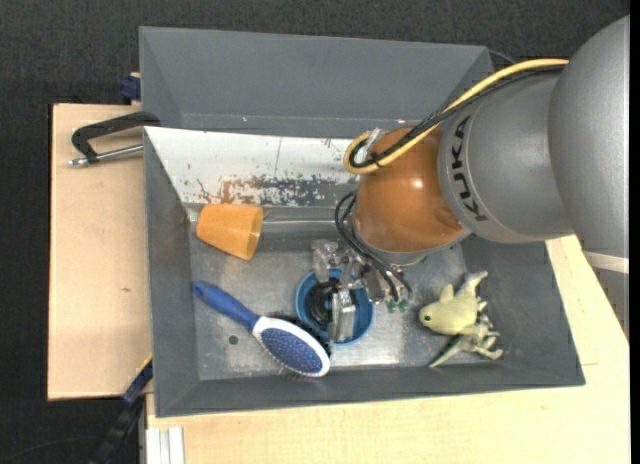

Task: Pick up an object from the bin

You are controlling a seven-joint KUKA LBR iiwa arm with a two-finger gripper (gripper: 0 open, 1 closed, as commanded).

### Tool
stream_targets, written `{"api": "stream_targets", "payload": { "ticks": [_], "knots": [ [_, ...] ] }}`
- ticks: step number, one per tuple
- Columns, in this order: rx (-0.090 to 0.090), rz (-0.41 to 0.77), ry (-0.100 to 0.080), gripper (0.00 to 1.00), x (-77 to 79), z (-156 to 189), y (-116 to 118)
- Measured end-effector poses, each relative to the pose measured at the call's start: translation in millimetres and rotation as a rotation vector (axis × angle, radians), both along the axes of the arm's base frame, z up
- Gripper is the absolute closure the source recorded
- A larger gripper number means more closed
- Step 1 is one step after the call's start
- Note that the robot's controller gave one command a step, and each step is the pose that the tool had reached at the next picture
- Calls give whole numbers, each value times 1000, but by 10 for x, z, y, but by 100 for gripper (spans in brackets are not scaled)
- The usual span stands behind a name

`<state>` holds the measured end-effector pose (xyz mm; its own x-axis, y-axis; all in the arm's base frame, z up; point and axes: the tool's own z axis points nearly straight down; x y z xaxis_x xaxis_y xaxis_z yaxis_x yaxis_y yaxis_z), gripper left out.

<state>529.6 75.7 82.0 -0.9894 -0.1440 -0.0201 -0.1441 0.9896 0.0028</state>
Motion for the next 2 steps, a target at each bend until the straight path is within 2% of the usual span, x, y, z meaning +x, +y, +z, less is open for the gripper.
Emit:
{"api": "stream_targets", "payload": {
  "ticks": [1,2],
  "knots": [
    [1,52,3,100,30,-4,-14],
    [-16,690,-26,100,131,11,-1]
  ]
}}
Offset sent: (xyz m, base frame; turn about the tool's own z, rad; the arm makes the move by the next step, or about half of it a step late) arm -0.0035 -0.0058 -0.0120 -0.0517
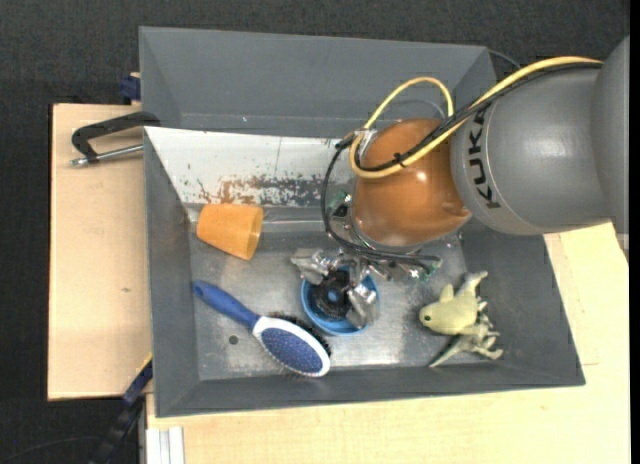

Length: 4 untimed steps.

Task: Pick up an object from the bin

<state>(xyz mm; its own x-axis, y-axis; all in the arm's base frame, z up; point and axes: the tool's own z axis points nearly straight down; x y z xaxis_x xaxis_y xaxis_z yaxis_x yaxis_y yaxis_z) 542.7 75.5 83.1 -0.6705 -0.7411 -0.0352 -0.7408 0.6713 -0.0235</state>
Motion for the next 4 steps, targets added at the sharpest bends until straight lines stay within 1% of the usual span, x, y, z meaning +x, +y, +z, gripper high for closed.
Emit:
{"api": "stream_targets", "payload": {
  "ticks": [1,2,3,4],
  "knots": [
    [-6,-19,28,100,-275,1305,175],
    [-3,-291,42,100,-177,951,183],
    [-1,-360,43,100,-308,740,295],
    [-1,-361,41,0,-303,748,290]
  ]
}}
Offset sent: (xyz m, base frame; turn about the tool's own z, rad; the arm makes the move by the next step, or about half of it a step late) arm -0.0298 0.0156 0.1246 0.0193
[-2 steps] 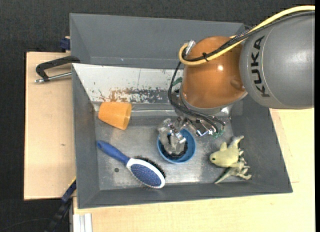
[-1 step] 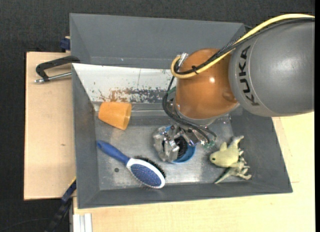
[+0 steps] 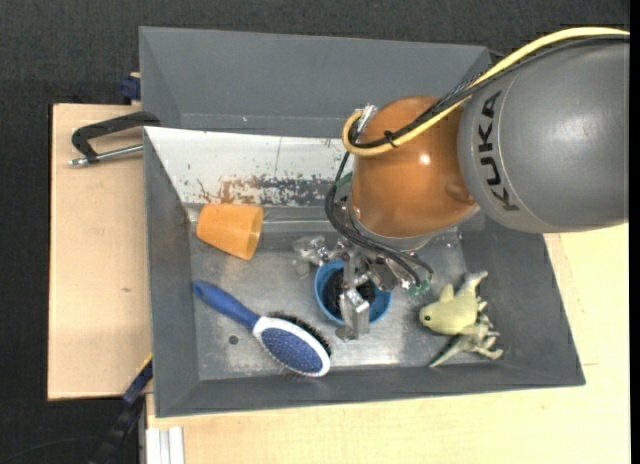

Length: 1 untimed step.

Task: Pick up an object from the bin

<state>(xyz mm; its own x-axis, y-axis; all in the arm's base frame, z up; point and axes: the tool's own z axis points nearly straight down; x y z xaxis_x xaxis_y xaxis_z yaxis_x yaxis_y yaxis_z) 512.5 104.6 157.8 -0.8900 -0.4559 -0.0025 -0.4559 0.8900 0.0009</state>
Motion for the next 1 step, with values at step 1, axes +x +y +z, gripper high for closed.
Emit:
{"api": "stream_targets", "payload": {
  "ticks": [1],
  "knots": [
    [-3,230,-2,0,473,-475,-466]
  ]
}}
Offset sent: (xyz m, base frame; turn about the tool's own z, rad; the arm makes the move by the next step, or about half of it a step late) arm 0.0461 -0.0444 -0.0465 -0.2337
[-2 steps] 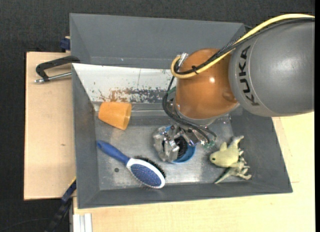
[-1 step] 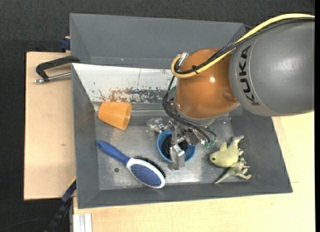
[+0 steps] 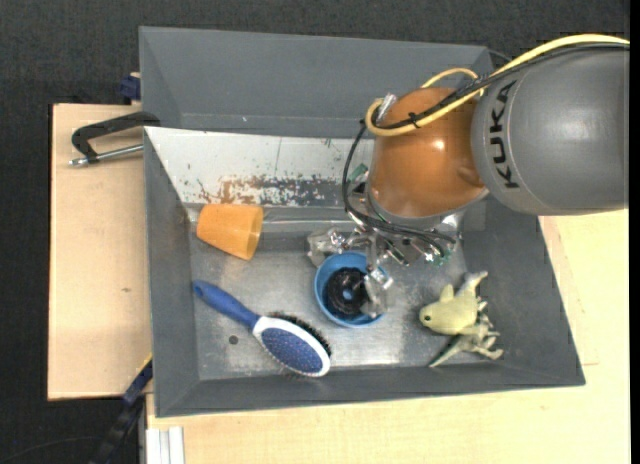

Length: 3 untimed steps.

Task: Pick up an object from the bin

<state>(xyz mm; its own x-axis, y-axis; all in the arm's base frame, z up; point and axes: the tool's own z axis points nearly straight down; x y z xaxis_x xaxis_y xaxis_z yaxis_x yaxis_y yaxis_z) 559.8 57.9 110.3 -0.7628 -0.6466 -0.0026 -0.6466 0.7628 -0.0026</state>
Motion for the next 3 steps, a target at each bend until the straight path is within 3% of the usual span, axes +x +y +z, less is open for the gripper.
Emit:
{"api": "stream_targets", "payload": {
  "ticks": [1,2,3],
  "knots": [
    [-1,387,5,0,224,-375,-18],
    [-4,387,1,100,243,-347,-28],
    [1,347,1,100,407,-347,-95]
  ]
}}
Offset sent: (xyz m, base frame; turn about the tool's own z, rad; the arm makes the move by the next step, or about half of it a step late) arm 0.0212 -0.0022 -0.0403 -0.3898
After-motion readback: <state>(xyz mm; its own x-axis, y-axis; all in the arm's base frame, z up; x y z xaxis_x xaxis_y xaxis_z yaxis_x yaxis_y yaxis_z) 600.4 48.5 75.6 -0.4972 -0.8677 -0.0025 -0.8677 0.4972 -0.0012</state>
